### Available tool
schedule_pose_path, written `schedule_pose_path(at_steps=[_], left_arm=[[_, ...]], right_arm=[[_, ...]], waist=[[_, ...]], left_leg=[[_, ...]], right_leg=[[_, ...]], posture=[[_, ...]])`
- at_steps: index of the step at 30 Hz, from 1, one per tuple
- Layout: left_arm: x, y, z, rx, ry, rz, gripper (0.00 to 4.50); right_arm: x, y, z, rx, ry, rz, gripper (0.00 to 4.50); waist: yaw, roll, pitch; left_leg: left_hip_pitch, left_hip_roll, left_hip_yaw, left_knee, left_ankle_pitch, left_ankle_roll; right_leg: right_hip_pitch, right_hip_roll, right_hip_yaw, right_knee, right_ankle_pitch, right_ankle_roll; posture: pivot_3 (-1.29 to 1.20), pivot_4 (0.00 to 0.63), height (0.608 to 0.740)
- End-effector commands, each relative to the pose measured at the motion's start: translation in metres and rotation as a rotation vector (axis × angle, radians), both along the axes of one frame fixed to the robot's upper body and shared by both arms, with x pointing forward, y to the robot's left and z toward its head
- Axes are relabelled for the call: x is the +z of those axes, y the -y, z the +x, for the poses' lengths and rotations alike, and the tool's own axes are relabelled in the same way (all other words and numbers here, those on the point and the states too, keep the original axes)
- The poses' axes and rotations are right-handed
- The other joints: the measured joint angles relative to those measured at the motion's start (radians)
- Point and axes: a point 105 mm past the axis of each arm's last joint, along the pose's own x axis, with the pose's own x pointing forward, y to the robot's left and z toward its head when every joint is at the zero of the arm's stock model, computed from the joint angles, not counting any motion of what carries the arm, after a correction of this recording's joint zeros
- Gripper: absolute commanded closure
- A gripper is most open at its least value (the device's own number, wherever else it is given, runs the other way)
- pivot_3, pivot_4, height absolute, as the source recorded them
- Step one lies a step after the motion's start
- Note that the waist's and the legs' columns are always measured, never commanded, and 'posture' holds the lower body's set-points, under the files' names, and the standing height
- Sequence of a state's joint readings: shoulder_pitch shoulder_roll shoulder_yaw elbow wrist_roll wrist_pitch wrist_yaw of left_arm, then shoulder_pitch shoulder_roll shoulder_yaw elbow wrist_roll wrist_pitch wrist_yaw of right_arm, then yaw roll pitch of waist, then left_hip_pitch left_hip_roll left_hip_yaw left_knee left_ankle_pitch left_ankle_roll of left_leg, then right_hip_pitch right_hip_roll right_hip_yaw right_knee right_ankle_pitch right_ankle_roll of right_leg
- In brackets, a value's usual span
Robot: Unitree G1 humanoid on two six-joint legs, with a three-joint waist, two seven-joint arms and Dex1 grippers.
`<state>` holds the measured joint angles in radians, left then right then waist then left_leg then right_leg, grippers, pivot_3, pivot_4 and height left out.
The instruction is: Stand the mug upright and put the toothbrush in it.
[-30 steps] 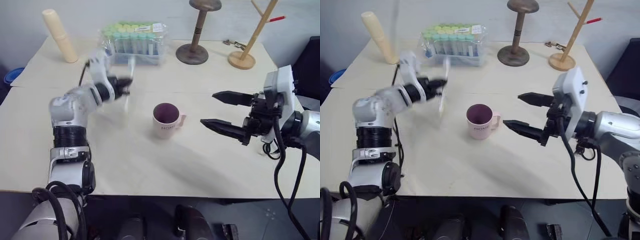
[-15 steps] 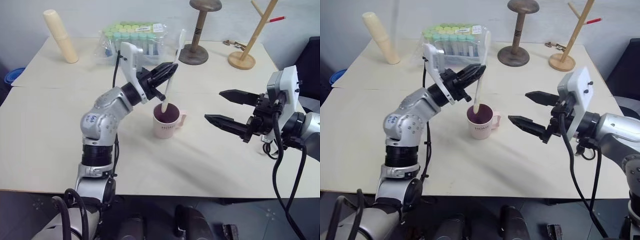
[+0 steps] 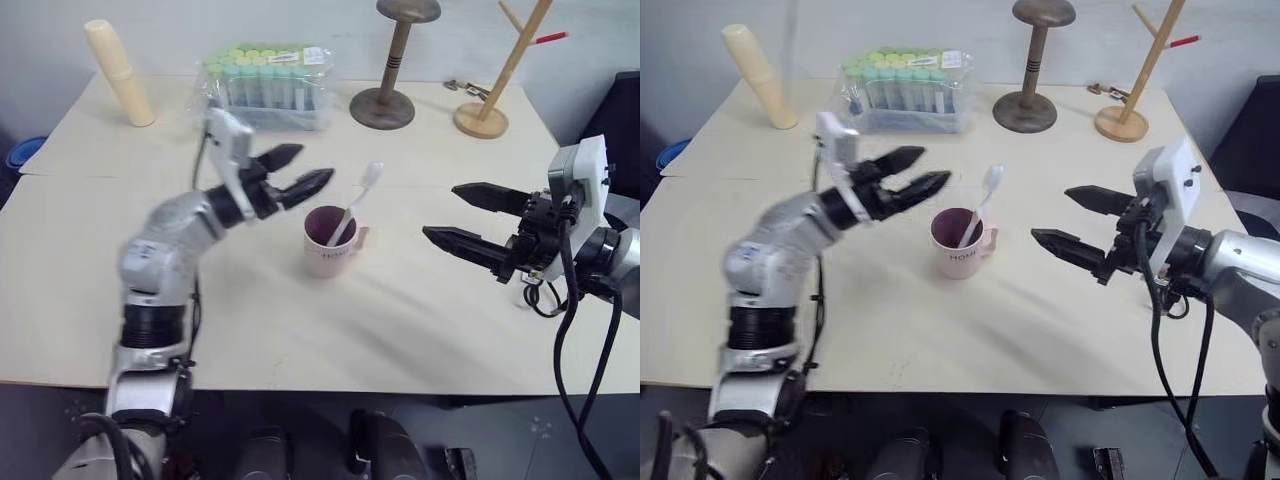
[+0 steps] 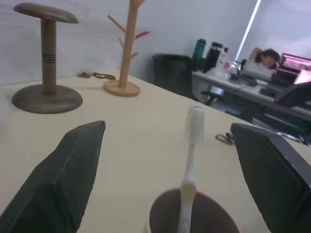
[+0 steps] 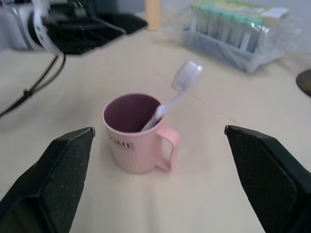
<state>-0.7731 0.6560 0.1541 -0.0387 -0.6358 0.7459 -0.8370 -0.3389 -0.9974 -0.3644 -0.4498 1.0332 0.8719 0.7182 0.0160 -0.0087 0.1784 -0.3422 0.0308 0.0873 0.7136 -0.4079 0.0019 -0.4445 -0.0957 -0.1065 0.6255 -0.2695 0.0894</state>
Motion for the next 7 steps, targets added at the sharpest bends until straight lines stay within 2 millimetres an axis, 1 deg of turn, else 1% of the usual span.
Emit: schedule_pose_path(at_steps=[1,2,4,5,7], left_arm=[[0.013,-0.029,-0.037,-0.156,0.021,0.217,0.29],[0.01,-0.04,-0.042,-0.161,0.025,0.312,0.29],[-0.001,-0.068,-0.052,-0.143,-0.011,0.504,0.29],[-0.004,-0.077,-0.057,-0.145,-0.027,0.564,0.29],[-0.006,-0.086,-0.061,-0.145,-0.039,0.612,0.29]], right_arm=[[0.002,0.011,-0.013,0.105,-0.018,-0.073,0.0],[0.0,0.014,-0.015,0.125,-0.037,-0.097,0.0],[-0.003,0.023,-0.014,0.139,-0.054,-0.135,0.0],[-0.003,0.025,-0.013,0.14,-0.055,-0.143,0.0],[-0.001,0.027,-0.011,0.144,-0.048,-0.143,0.0]], waist=[[-0.002,0.0,0.0],[-0.002,0.0,0.0],[0.003,0.001,0.0],[0.005,0.001,0.0],[0.008,0.001,0.001]], left_leg=[[0.0,0.0,0.001,-0.001,0.0,0.0],[0.0,0.0,0.001,-0.003,0.0,0.0],[0.002,0.0,0.002,-0.004,0.0,0.0],[0.002,-0.001,0.003,-0.004,0.0,0.0],[0.002,0.0,0.003,-0.004,0.0,0.0]], right_leg=[[0.0,0.0,0.0,0.0,0.0,-0.001],[0.0,0.0,0.0,-0.002,0.0,-0.001],[0.001,0.0,0.0,-0.003,0.0,-0.001],[0.001,0.0,0.001,-0.004,0.0,0.0],[0.001,0.0,0.001,-0.004,0.0,0.0]], posture=[[0.0,0.15,0.74],[0.0,0.15,0.74],[0.0,0.15,0.74],[0.0,0.15,0.74],[0.0,0.15,0.74]])
